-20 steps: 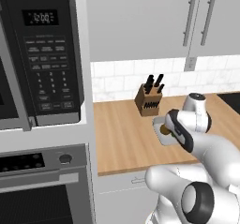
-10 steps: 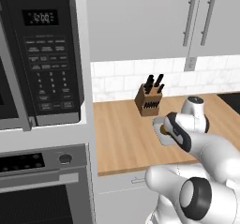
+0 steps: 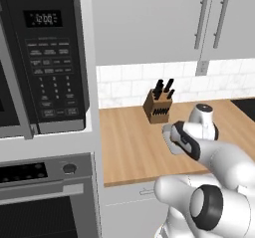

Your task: Take the meat container that has the shrimp and place it on the second highest rack of the freezer. Then take the vegetable container that has the avocados and place it on the highest rack of the freezer.

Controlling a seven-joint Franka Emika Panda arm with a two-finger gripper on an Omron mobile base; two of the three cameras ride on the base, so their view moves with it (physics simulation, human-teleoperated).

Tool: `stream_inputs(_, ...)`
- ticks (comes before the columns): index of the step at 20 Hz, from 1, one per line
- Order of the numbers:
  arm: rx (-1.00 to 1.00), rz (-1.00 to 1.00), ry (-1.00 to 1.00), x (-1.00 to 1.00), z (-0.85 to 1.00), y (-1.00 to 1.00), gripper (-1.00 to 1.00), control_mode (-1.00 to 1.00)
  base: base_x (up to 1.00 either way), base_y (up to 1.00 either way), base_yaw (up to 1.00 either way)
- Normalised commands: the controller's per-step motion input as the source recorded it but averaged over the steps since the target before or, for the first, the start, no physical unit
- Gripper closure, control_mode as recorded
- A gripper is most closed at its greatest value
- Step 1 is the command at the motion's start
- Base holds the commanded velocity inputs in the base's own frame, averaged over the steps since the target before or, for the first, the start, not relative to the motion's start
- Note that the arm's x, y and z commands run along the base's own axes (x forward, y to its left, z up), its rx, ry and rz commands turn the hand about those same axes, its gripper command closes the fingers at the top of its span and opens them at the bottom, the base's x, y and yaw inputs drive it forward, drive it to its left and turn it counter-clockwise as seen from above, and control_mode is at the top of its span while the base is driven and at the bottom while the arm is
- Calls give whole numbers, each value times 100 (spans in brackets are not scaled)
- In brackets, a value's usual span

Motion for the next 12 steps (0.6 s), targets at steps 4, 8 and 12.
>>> stream_inputs(4, 0, 0, 0, 40, -2, 16, -100, -100, 0, 0, 0)
stream_inputs(8, 1, 0, 0, 22, -11, -6, -100, -100, 0, 0, 0)
stream_inputs(12, 2, 0, 0, 1, -11, -19, -100, -100, 0, 0, 0)
